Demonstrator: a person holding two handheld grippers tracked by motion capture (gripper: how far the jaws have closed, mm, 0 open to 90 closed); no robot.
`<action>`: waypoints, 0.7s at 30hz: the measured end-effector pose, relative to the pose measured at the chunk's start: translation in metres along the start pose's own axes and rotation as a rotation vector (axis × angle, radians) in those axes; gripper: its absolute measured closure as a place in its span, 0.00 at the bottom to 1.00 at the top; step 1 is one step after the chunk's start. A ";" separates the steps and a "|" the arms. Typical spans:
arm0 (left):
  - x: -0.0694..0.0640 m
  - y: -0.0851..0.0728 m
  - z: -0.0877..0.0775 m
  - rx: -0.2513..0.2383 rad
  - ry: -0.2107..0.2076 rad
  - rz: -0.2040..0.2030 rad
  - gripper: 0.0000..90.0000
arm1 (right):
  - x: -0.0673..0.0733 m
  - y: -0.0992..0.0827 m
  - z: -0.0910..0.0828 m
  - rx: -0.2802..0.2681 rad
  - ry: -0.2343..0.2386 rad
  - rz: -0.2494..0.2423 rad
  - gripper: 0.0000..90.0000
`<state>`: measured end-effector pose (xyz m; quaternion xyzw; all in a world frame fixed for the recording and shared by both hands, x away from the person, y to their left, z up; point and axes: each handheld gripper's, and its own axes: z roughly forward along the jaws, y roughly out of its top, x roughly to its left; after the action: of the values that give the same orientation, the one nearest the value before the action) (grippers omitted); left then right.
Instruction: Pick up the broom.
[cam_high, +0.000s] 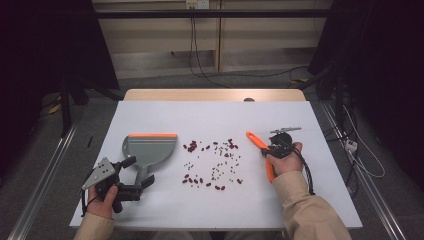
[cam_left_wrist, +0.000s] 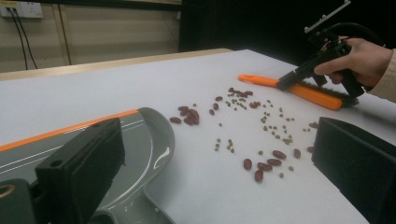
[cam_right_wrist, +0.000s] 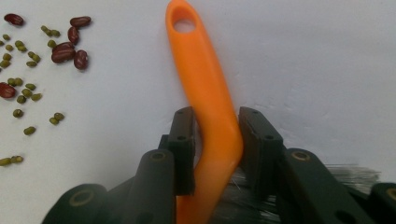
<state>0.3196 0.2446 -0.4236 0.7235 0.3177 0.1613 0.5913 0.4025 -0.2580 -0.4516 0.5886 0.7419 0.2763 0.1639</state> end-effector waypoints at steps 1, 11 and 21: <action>0.000 0.000 0.000 -0.003 0.000 -0.001 0.02 | 0.000 0.001 0.000 0.006 -0.004 -0.004 0.76; 0.002 -0.001 -0.001 0.001 0.004 -0.009 0.02 | -0.002 0.003 -0.003 -0.008 0.014 0.027 0.78; 0.002 -0.002 0.000 0.008 0.003 -0.011 0.02 | -0.008 0.004 -0.003 -0.014 0.049 0.059 0.78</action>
<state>0.3201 0.2462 -0.4258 0.7238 0.3232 0.1579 0.5888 0.4053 -0.2656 -0.4474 0.6023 0.7259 0.3004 0.1415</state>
